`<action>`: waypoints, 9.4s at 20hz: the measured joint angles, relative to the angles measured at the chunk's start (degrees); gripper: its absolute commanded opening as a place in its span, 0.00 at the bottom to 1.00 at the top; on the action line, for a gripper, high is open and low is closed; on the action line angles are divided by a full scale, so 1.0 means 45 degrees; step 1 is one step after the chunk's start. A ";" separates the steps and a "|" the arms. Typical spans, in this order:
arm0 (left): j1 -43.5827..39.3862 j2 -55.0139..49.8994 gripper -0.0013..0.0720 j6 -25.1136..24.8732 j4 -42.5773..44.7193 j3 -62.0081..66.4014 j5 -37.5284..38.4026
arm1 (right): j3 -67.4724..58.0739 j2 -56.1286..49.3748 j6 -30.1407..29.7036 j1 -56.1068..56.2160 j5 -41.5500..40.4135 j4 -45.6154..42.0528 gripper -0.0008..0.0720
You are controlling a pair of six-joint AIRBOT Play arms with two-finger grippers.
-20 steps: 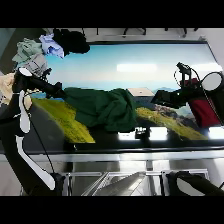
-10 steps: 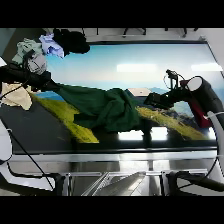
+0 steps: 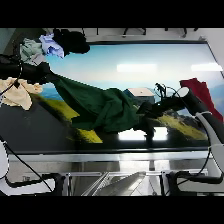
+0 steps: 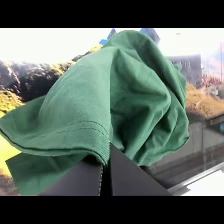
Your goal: Fold the shirts.
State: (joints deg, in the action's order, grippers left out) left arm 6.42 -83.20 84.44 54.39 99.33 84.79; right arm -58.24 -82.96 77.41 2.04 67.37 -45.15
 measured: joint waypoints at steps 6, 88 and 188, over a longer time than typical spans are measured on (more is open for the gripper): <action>-0.0034 0.0010 0.03 0.0034 0.0005 0.0000 -0.0214 | 0.3424 0.0889 -0.1462 0.0889 -0.2079 0.3997 0.83; -0.3133 0.2210 0.03 0.0554 0.7213 -0.3963 -0.3225 | 0.5217 0.0583 -0.2463 -0.1705 -0.2769 0.4231 0.79; 0.3993 0.0743 0.74 -0.1982 0.2837 -1.1793 0.0340 | 0.0282 0.3492 0.1156 -0.4099 0.3201 -0.2438 0.97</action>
State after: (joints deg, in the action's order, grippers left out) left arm 24.38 -79.85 75.53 67.16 46.26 86.32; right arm -56.97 -67.24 82.61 -16.40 81.78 -56.12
